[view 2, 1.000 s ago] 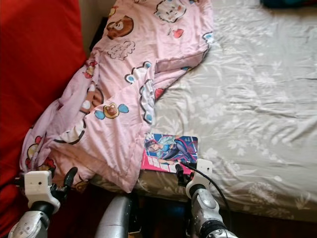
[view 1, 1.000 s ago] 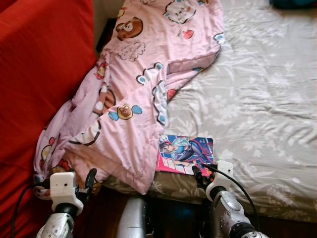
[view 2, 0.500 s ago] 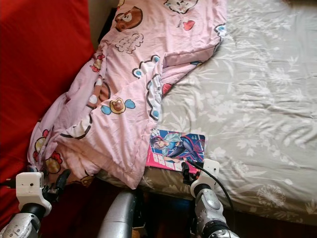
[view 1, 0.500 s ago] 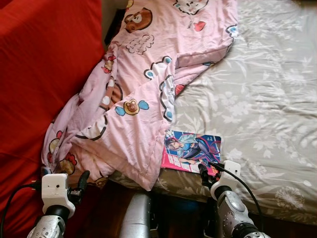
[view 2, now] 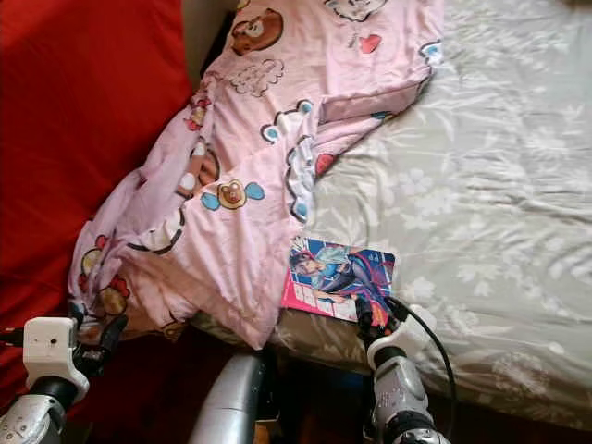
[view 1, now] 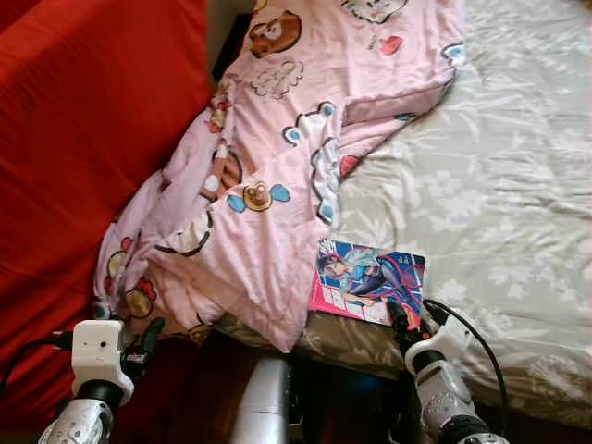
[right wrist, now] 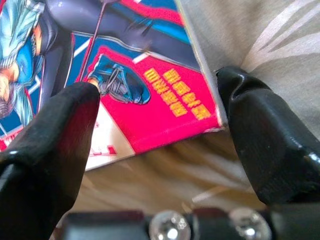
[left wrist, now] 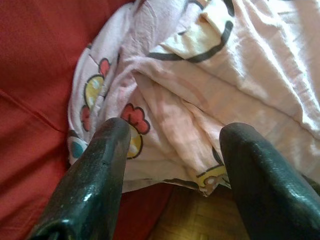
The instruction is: Clean up the room
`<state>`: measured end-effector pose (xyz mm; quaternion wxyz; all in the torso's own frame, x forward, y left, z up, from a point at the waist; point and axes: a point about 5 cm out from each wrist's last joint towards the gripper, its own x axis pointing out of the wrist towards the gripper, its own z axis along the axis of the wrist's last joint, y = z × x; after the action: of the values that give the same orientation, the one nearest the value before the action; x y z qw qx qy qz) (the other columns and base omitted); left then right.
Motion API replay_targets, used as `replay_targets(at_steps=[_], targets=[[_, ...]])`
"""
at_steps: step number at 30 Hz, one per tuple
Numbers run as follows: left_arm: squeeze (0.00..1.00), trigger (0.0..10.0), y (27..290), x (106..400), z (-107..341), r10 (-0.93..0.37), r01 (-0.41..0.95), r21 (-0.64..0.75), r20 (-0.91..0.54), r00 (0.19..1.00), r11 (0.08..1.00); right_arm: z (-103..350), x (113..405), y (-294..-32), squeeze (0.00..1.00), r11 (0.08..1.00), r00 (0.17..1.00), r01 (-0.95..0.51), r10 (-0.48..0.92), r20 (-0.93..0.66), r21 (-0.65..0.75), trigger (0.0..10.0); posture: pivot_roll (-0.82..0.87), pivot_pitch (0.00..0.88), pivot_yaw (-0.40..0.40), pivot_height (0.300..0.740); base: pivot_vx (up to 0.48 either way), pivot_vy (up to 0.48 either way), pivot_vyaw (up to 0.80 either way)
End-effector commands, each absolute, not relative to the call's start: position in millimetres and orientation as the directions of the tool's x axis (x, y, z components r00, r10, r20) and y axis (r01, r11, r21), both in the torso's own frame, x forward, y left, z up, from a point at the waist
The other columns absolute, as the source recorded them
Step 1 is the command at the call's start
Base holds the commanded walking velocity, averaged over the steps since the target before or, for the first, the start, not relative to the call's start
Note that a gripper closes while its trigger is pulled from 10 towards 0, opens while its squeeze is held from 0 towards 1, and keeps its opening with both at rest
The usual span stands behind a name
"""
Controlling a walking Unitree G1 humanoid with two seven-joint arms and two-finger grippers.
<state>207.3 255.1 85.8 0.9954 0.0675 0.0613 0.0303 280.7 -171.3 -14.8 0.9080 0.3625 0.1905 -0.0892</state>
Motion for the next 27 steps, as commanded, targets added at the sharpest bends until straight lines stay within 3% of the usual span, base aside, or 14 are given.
replay_targets(at_steps=[1, 6, 13, 25, 26, 27], targets=[[0.0, 10.0, 265.9, 200.0, 83.5, 0.095, -0.07, 0.156, -0.155, 0.983, 0.985, -37.7, 257.1, -161.4, 0.0, 0.681, 0.854, 0.383, -0.004, -0.52, 0.624, 10.0, 0.3, 0.34, 0.24, 0.642, 0.0, 0.0, 0.0], [0.0, 10.0, 263.2, 204.9, 84.5, 0.078, -0.053, 0.157, -0.154, 0.985, 0.986, -38.8, 252.8, -173.6, 0.0, 0.664, 0.863, 0.401, -0.044, -0.503, 0.631, 10.0, 0.29, 0.337, 0.245, 0.642, 0.0, 0.0, 0.0], [0.0, 10.0, 262.2, 204.3, 83.8, 0.071, -0.044, 0.162, -0.165, 0.984, 0.986, -44.9, 246.2, -153.0, 0.0, 0.585, 0.866, 0.351, 0.094, -0.49, 0.731, 10.0, 0.29, 0.341, 0.249, 0.642, 0.0, 0.0, 0.0], [0.0, 10.0, 262.6, 200.9, 84.0, 0.075, -0.044, 0.18, -0.17, 0.983, 0.983, -32.8, 261.4, -139.7, 0.0, 0.459, 0.905, 0.312, 0.121, -0.407, 0.831, 9.9, 0.31, 0.337, 0.256, 0.642, 0.0, 0.0, 0.0], [0.0, 10.0, 262.5, 201.3, 83.7, 0.074, -0.042, 0.182, -0.171, 0.982, 0.982, -31.0, 263.6, -139.2, 0.0, 0.452, 0.91, 0.305, 0.121, -0.397, 0.838, 2.3, 0.31, 0.333, 0.254, 0.642, 0.0, 0.0, 0.0], [0.0, 10.0, 262.4, 201.5, 83.6, 0.074, -0.042, 0.183, -0.172, 0.982, 0.982, -30.2, 264.5, -139.1, 0.0, 0.448, 0.912, 0.303, 0.121, -0.392, 0.841, 2.3, 0.31, 0.333, 0.254, 0.642, 0.0, 0.0, 0.0]])
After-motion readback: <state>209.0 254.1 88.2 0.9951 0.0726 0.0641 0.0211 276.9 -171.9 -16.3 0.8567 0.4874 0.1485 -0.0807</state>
